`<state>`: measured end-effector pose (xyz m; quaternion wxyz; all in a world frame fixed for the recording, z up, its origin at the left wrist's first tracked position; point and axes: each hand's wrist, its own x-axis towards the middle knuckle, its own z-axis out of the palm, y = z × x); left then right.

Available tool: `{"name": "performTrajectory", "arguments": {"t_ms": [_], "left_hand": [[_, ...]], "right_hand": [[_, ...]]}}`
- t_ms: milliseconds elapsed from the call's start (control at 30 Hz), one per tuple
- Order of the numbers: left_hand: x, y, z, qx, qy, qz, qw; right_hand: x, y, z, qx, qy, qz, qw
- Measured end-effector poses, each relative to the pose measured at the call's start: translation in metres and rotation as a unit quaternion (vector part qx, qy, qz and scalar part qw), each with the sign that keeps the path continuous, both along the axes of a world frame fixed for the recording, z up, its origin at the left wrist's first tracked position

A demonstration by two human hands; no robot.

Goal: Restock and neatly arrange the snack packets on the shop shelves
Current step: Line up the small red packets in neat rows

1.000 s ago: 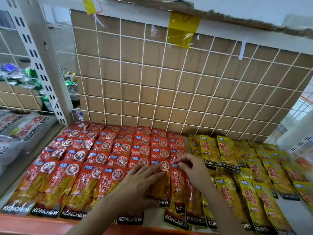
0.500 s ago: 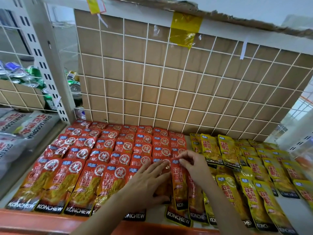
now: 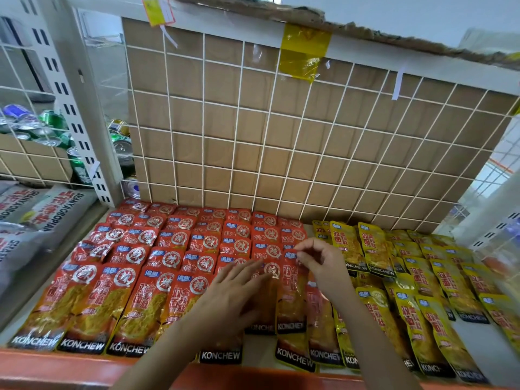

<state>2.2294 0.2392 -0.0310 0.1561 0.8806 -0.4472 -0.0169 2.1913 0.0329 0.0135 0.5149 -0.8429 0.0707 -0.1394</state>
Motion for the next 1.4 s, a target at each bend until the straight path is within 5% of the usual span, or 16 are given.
{"name": "performTrajectory", "arguments": {"t_ms": [300, 667, 967, 1400], "left_hand": [[-0.003, 0.025, 0.002, -0.097, 0.02, 0.089, 0.991], [-0.024, 0.021, -0.013, -0.039, -0.059, 0.012, 0.997], [-0.033, 0.003, -0.014, 0.019, -0.086, -0.055, 0.995], [-0.031, 0.001, -0.02, 0.051, -0.108, -0.067, 0.991]], "right_hand": [[0.0, 0.029, -0.009, -0.094, 0.06, 0.026, 0.993], [-0.007, 0.044, -0.021, -0.22, 0.068, 0.047, 0.972], [-0.041, 0.009, -0.025, -0.268, 0.095, -0.093, 0.954], [0.003, 0.021, -0.012, -0.272, 0.133, -0.015, 0.953]]}}
